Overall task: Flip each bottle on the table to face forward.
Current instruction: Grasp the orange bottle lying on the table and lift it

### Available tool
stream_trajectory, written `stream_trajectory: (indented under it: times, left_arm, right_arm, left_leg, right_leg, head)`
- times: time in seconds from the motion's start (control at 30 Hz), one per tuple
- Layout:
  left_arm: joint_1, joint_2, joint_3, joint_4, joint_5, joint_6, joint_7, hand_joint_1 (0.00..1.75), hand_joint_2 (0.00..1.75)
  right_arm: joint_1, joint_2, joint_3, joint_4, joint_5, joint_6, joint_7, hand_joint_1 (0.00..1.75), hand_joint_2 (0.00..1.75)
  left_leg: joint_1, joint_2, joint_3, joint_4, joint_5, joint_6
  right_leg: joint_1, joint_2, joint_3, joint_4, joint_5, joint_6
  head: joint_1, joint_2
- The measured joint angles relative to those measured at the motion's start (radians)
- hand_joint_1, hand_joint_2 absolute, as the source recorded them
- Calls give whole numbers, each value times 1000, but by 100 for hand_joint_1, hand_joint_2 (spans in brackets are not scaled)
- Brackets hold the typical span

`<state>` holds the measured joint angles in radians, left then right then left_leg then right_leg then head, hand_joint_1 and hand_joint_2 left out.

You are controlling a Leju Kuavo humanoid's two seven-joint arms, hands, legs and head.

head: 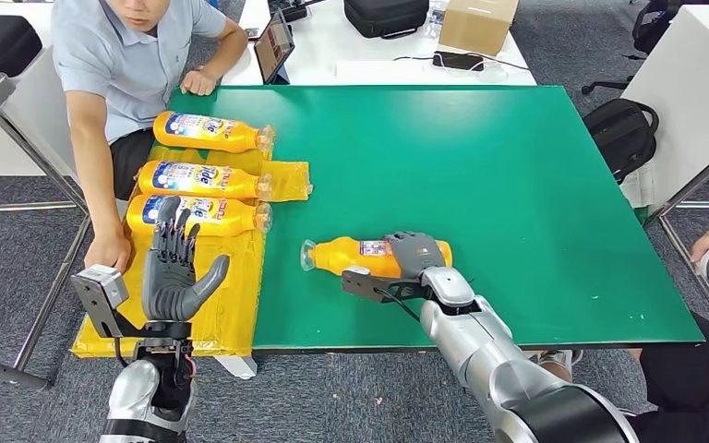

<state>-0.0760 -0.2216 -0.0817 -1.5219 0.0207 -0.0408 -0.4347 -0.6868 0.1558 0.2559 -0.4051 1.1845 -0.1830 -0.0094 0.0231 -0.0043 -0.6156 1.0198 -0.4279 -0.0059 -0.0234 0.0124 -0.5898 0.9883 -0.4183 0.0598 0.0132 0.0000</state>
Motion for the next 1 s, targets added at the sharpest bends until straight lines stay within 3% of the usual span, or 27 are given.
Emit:
stream_trajectory:
  times: [0.23, 0.43, 0.53, 0.63, 0.77, 1.0]
  left_arm:
    - [-19, 0, -5, 40, -18, 19, -27, 0, 175]
    - [-27, 0, -12, 60, -34, 32, -30, 0, 175]
    - [-35, 0, -23, 80, -107, 81, -11, 0, 175]
    - [-41, 0, -45, 127, -195, 132, 22, 0, 175]
    - [-31, -15, -58, 162, -205, 207, -26, 0, 175]
    - [8, -33, -71, 185, -134, 123, -28, 0, 175]
  right_arm:
    - [16, 17, -37, -8, -183, -60, -245, 175, 175]
    - [25, 28, -56, -15, -211, -74, -274, 175, 175]
    - [48, 32, -68, -43, -274, -114, -333, 174, 175]
    - [94, 48, -86, -131, -407, -178, -439, 173, 175]
    - [164, 70, -94, -318, -575, -218, -516, 175, 175]
    - [276, 89, -75, -587, -658, -235, -529, 173, 175]
  left_leg:
    - [0, 0, 0, 0, 0, 0]
    - [0, 0, 0, 0, 0, 0]
    - [0, -1, -1, 0, 0, 0]
    - [0, -1, -2, 0, 0, 0]
    - [0, -1, -3, 0, 0, 0]
    - [0, -1, -5, 0, 0, 0]
  right_leg:
    - [0, 0, 0, 0, 0, 0]
    - [0, 0, 0, 0, 0, 0]
    - [0, 0, 0, 0, 0, 0]
    - [0, -1, -1, 0, 0, 0]
    - [0, -1, -2, 0, 0, 0]
    - [0, -1, -4, 0, 0, 0]
  head:
    - [0, 0]
    - [0, 0]
    - [0, 0]
    - [0, 0]
    - [0, 0]
    - [0, 0]
